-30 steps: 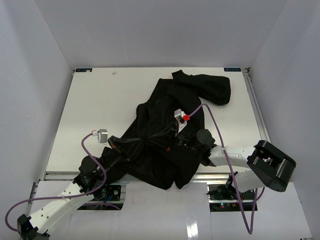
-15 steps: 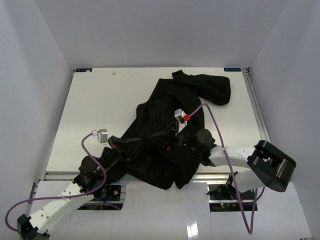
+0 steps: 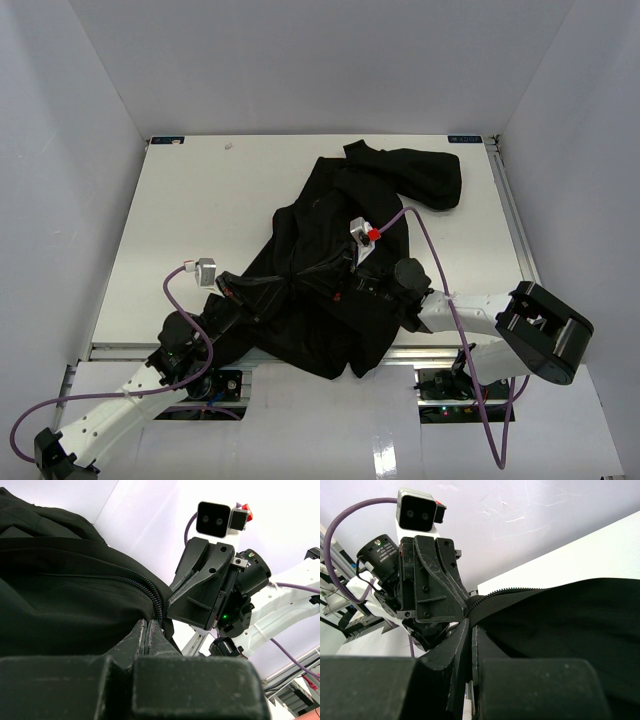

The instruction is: Zip up the jacket

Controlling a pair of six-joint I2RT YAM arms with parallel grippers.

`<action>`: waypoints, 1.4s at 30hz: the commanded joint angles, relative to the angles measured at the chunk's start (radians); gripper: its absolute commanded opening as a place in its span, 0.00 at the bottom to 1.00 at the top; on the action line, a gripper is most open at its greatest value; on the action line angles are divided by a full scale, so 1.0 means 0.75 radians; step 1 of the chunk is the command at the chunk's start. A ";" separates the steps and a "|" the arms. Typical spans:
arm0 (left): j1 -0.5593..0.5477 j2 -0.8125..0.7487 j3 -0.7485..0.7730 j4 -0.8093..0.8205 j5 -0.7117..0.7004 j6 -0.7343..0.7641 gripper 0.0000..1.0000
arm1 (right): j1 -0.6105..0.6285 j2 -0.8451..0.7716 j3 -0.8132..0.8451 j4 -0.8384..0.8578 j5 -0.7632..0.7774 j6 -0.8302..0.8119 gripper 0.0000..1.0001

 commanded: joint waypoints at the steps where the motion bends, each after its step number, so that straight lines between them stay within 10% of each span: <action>1: 0.000 0.011 0.012 0.032 0.004 0.015 0.00 | 0.007 0.005 0.063 0.562 -0.021 0.027 0.08; 42: 0.000 0.010 0.016 0.015 -0.011 0.041 0.00 | 0.007 -0.044 0.032 0.520 0.046 -0.014 0.08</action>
